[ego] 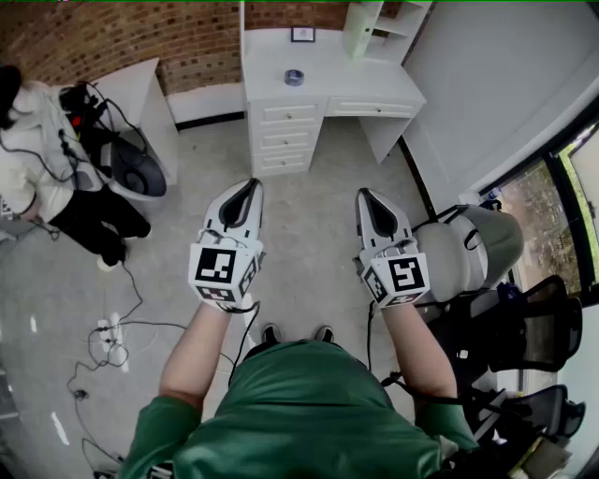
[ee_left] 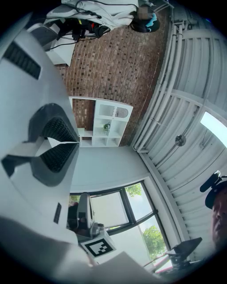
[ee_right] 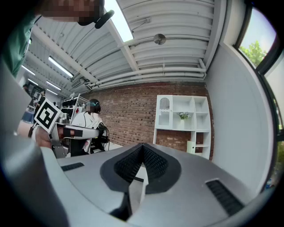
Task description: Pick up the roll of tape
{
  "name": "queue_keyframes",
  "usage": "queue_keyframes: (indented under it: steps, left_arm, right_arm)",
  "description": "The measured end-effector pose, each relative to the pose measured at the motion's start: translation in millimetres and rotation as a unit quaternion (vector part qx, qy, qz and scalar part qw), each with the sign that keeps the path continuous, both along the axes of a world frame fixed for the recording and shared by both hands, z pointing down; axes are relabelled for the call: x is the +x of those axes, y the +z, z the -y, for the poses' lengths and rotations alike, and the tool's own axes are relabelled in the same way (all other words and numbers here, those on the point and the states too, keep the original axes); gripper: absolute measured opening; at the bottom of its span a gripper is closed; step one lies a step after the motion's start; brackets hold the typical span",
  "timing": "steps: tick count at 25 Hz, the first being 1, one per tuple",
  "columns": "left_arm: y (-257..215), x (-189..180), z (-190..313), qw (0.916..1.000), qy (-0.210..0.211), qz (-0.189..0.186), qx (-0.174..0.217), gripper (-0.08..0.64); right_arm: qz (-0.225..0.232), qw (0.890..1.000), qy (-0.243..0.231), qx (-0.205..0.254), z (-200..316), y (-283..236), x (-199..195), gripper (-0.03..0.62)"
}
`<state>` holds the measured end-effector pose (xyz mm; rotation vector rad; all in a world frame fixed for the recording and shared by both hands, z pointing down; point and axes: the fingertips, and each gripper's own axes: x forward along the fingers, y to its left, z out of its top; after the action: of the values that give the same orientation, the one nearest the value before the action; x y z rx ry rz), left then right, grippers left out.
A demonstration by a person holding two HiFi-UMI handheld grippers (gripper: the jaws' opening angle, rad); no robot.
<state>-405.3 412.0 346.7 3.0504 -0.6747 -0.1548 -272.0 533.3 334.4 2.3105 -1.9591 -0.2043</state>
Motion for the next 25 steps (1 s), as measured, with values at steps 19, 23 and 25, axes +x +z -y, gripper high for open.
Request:
queue_keyframes:
  steps: [19,23,25]
  left_arm:
    - [13,3,47,0.9990,-0.026,-0.007,-0.034,0.028]
    - [15,39,73,0.9982,-0.045,-0.001,-0.039,0.028]
    - [13,71,95,0.9977,-0.057,0.005,-0.038,0.028]
  right_arm:
    - [0.054,0.997,0.048,0.029,16,5,43,0.023]
    - [0.067,0.996,0.032,0.041,44,9,89,0.023]
    - [0.070,0.996,0.023,0.040,68,11,123,0.023]
